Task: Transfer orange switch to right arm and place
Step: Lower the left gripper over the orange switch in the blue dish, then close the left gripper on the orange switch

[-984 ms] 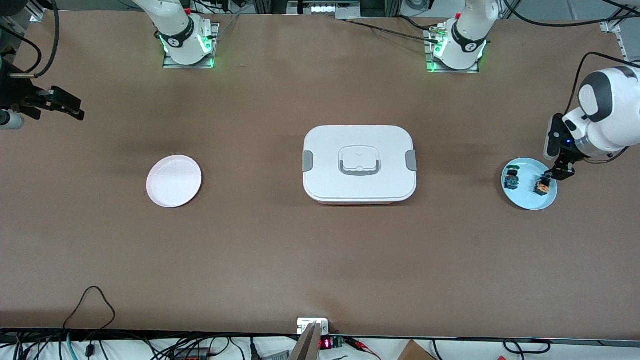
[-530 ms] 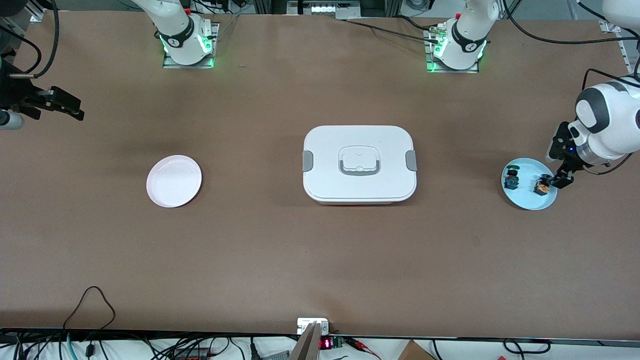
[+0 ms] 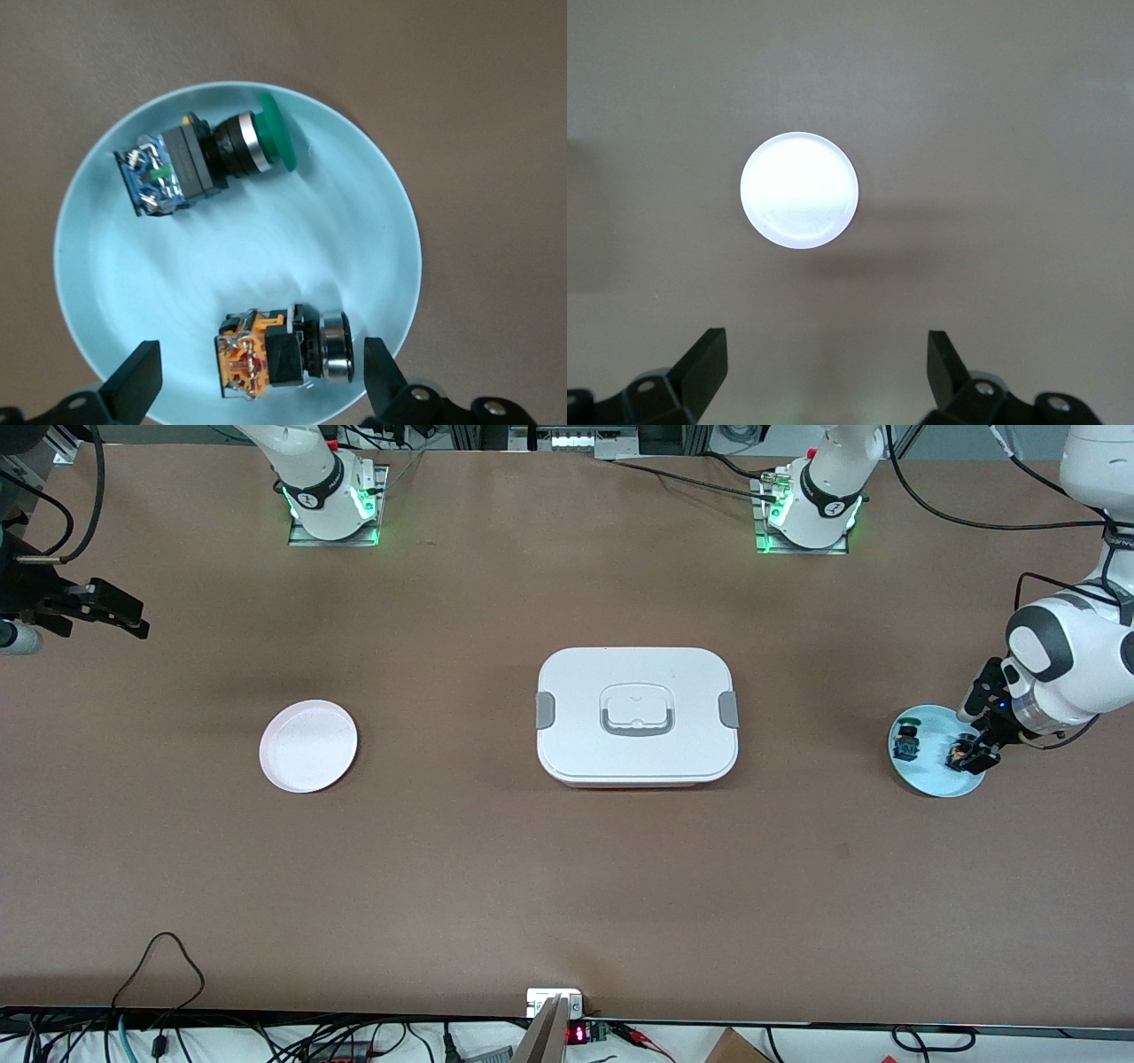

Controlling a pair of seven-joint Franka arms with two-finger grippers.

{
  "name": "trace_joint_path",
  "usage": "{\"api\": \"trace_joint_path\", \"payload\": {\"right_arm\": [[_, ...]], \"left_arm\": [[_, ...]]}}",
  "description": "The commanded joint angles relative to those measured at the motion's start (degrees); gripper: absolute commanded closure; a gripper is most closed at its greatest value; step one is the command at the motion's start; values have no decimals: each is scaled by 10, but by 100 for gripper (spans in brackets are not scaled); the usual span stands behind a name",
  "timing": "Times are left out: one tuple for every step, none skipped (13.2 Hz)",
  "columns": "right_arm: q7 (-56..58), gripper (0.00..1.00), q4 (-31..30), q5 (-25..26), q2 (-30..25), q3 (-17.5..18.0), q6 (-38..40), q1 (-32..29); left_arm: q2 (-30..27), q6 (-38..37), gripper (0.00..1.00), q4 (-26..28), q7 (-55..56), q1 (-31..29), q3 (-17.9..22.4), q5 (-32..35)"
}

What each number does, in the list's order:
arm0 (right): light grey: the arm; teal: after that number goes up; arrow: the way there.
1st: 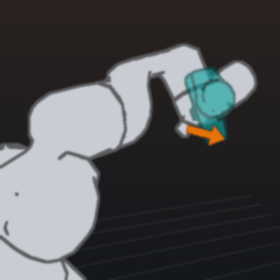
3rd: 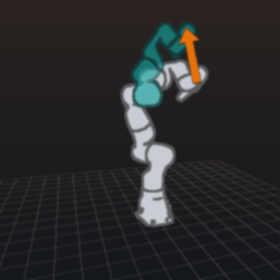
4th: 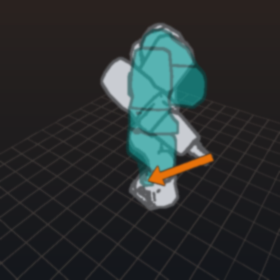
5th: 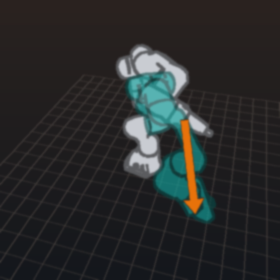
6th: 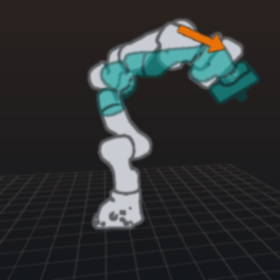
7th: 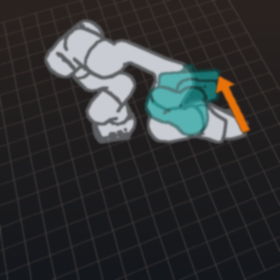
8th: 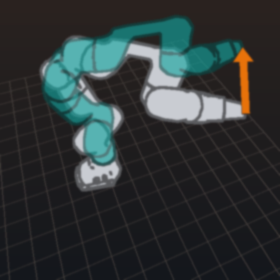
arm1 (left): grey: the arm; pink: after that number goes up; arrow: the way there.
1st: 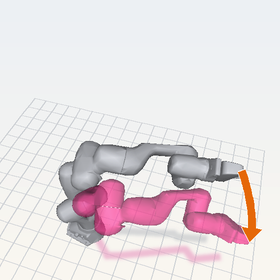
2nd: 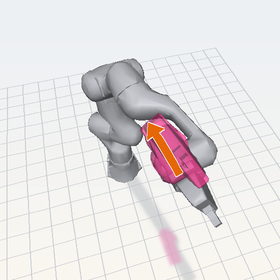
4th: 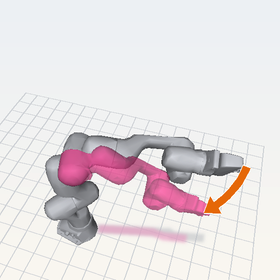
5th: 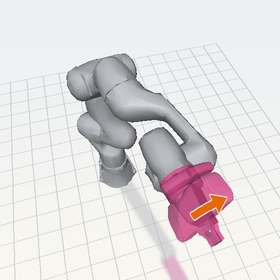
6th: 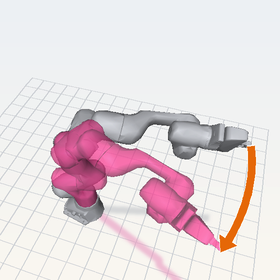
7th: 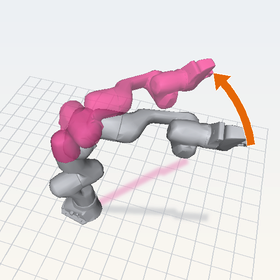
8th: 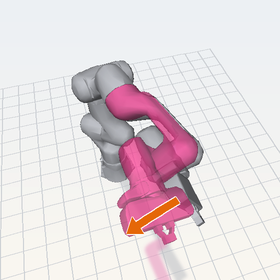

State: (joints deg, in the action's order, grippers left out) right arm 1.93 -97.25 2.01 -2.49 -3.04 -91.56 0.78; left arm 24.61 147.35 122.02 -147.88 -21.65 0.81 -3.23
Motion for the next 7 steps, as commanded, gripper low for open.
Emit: {"api": "trace_joint_path", "payload": {"right_arm": [[-8, 0, 10, 3, 6, 3, 4, -4], [-8, 0, 10, 3, 6, 3, 4, -4], [-8, 0, 10, 3, 6, 3, 4, -4], [-8, 0, 10, 3, 6, 3, 4, -5], [-8, 0, 10, 3, 6, 3, 4, -4], [-8, 0, 10, 3, 6, 3, 4, -5], [-8, 0, 9, 3, 6, 2, 4, -5]], "left_arm": [[26, -1, 0, -29, -29, -17, -12, -17], [29, -1, 0, -35, -33, -17, -12, -17], [34, -1, 0, -36, -33, -21, -13, -17], [35, -2, 0, -37, -33, -27, -13, -18], [39, -3, 0, -42, -33, -30, -18, -18], [42, -6, 0, -45, -34, -32, -20, -19], [44, -6, 0, -46, -34, -37, -20, -19]]}}
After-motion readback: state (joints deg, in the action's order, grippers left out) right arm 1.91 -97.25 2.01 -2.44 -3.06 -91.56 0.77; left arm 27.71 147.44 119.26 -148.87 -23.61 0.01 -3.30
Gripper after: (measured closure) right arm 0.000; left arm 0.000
